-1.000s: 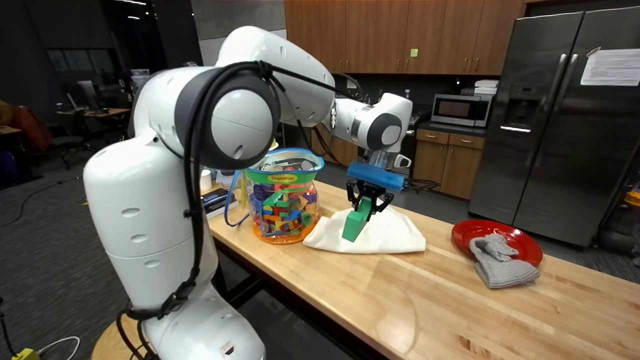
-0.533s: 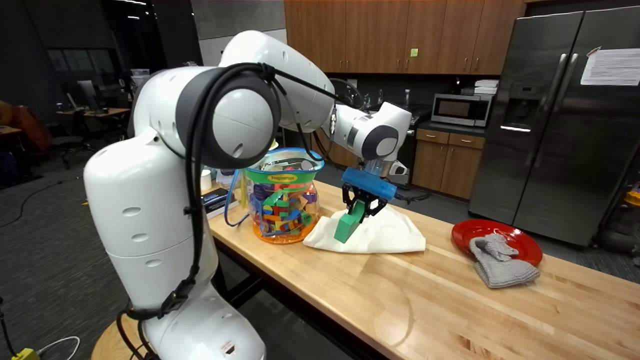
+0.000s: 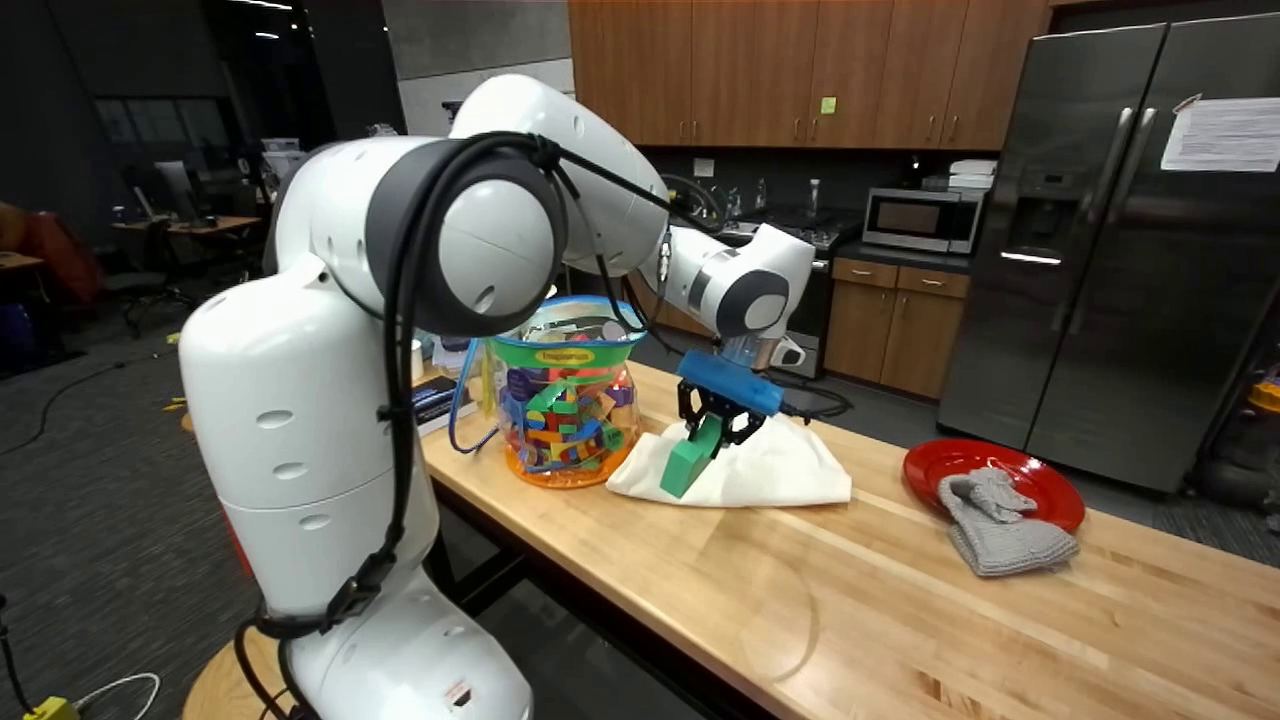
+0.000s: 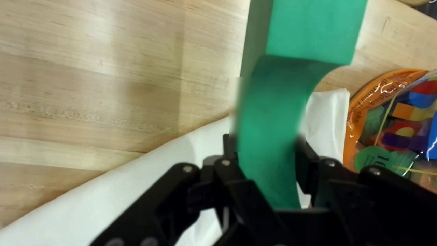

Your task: Remove the green block from the toy bag

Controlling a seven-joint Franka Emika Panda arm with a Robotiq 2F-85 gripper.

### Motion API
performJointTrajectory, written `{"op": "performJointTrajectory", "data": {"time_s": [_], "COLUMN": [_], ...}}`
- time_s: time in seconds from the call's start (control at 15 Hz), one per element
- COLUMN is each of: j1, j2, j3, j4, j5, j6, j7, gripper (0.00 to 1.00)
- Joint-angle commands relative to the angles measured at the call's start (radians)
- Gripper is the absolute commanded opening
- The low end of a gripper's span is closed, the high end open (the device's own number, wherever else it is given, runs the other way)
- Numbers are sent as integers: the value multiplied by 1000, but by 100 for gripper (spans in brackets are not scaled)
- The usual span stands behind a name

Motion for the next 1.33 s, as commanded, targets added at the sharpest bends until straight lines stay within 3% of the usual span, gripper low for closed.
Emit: {"op": "performJointTrajectory", "data": {"time_s": [0.0, 0.6, 1.0, 1.07, 1.13, 1.2, 1.27], "j1": [14, 26, 24, 23, 22, 20, 20], "j2": [21, 83, 104, 106, 108, 107, 109], "j3": [-7, 1, 4, 3, 2, 4, 4], "j4": [-10, -5, -6, -7, -7, -8, -8], "j5": [-44, -214, -235, -230, -231, -215, -215], "j6": [2, -4, 11, 17, 21, 5, 9], "j7": [5, 34, 40, 35, 36, 22, 22], "gripper": [17, 17, 17, 61, 68, 48, 54]}}
